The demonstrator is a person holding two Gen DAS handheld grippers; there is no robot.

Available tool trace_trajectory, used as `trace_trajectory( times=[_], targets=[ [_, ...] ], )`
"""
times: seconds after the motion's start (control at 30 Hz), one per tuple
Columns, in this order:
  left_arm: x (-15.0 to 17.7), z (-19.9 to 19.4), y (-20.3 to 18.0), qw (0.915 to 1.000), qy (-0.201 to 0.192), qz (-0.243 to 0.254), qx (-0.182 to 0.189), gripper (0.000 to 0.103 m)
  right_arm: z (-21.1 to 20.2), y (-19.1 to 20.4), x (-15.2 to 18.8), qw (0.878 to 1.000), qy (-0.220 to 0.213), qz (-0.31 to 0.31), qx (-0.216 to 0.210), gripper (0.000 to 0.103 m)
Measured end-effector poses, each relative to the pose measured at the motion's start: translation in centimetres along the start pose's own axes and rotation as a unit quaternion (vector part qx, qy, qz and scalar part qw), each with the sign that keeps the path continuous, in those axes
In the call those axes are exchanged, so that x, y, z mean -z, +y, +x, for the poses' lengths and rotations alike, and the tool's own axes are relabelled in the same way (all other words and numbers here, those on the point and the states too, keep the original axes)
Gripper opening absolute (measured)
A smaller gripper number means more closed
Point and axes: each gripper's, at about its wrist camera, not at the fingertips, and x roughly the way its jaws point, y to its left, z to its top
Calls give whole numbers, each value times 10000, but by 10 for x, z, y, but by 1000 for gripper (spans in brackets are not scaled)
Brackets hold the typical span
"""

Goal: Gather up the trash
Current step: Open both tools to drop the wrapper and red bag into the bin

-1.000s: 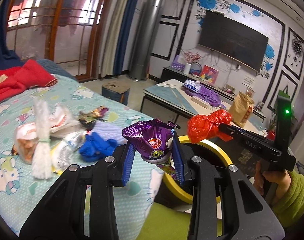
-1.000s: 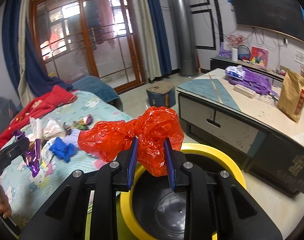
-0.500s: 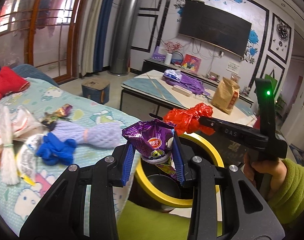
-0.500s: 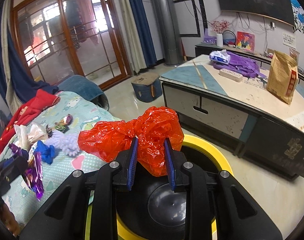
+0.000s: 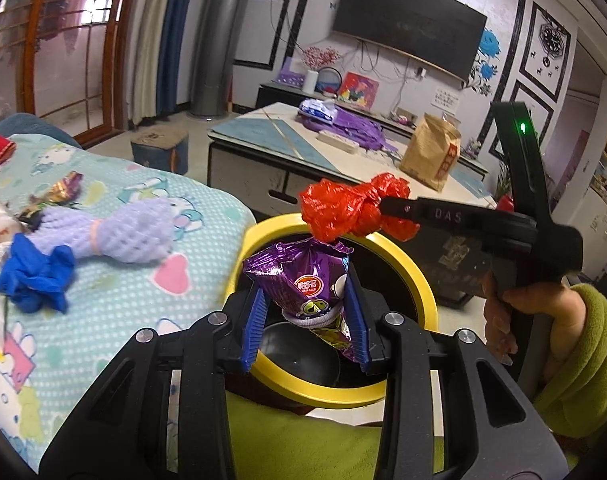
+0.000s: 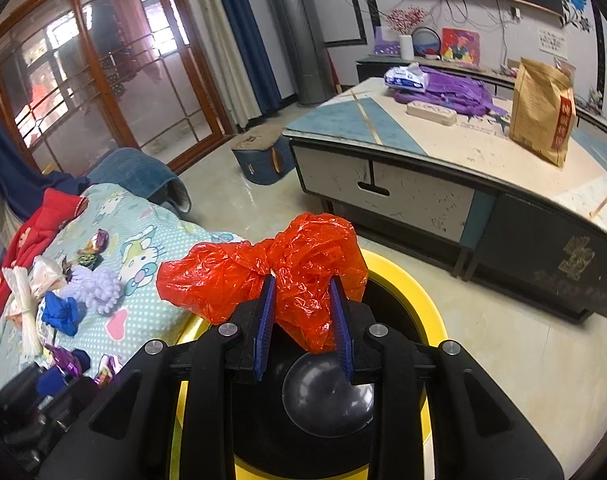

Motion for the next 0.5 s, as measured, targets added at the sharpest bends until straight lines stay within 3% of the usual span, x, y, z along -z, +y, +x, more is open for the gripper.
trace_trajectory(
  times=[0.27,0.37,0.43,0.47,0.5],
  targets=[
    [0,24,-5,9997,199,84,126,28,8,-11,-2,9996,140,250,-50,31],
    [1,32,-7,9993,285,72,215,29,8,-15,-2,9993,139,330,-67,38],
    [1,35,-5,9992,328,38,226,40,9,-17,-3,9990,153,402,-95,49],
    [2,36,-4,9992,337,-16,228,51,9,-18,-3,9989,157,430,-101,51],
    [2,37,-3,9992,334,-45,228,54,9,-19,-2,9988,148,461,-98,53]
  ],
)
